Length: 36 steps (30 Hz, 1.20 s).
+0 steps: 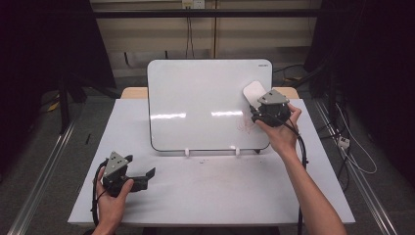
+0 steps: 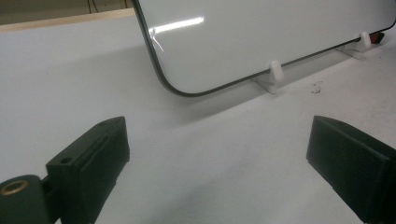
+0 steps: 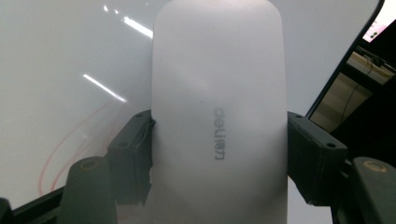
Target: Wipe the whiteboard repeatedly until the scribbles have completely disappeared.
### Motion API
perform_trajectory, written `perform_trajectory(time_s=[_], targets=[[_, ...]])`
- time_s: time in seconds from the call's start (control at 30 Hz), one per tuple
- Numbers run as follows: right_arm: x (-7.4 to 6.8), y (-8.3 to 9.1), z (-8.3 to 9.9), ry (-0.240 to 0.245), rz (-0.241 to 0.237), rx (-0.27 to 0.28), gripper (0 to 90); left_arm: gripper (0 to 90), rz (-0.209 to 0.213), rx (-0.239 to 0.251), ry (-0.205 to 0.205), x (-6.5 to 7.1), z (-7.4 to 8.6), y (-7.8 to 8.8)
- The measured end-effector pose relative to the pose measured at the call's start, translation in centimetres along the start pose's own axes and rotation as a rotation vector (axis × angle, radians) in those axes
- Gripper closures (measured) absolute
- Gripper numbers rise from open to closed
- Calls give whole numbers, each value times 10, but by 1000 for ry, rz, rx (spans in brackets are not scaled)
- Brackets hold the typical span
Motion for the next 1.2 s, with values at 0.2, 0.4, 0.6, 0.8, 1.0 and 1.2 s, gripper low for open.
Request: perform_trajectory(time_s=[0.2,0.4,0.6,0.8,1.0,1.2], targets=[[-11,9,17,18,-11,-5,315,59,2,-2,-3,0,0,0],[-24,19,36,27,-16,-14,315,59,3,0,-2,0,0,0],[-25,18,37,18,-9,-15,314,59,1,-3,-4,1,0,0],[-18,15,31,-17,-13,-29,315,59,1,-4,-4,0,0,0],[-7,7,15,-40,-1,-32,314,59,2,2,2,0,0,0],[3,-1,-4,-56,11,-31,313,59,2,0,0,-1,0,0]])
Point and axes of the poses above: each handheld gripper's, and its own axes: y roughly backward along the jaws, z roughly out of its underside, x roughly to its right, the point moved 3 cm from there along -y, roughly forward along the jaws, and after that the axes turned 12 degrees about z, right-handed, at the moved point
